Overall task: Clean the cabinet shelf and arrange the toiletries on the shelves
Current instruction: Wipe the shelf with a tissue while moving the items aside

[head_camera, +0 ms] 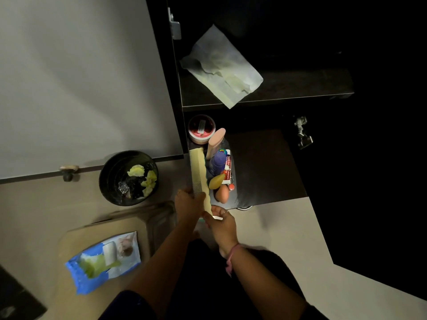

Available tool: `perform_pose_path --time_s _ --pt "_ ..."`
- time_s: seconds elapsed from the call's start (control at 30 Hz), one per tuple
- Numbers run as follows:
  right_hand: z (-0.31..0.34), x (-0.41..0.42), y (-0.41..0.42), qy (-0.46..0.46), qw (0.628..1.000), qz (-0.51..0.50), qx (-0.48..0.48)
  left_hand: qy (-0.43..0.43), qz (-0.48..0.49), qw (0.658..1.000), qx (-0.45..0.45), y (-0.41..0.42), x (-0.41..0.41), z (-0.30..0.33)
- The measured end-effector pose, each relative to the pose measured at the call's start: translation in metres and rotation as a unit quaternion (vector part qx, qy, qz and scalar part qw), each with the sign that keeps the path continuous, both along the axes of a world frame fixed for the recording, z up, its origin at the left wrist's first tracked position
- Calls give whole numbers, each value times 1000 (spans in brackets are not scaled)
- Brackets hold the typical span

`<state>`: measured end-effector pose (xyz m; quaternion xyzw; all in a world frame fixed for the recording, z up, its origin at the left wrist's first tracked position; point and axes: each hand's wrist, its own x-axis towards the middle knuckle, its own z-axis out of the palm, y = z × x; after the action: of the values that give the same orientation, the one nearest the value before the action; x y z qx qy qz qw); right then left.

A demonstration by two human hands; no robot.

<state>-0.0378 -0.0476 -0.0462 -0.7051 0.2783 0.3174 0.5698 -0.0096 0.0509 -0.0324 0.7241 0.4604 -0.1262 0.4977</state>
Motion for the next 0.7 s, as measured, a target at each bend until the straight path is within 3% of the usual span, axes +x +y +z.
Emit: perform_pose_path --time_s 0.13,0.33,0.47,0.7 --pt "31 -13 -21 64 985 -16 161 -53 73 995 -52 8 -28 19" --pt "90 -34 -79 68 969 29 236 -147 164 967 -127 2 -44 40" --pt "113 -13 -121 8 970 -18 241 -168 169 958 -161 -14 -29 52" --pt "95 66 -171 -25 970 -163 180 -199 122 967 -99 -37 14 73"
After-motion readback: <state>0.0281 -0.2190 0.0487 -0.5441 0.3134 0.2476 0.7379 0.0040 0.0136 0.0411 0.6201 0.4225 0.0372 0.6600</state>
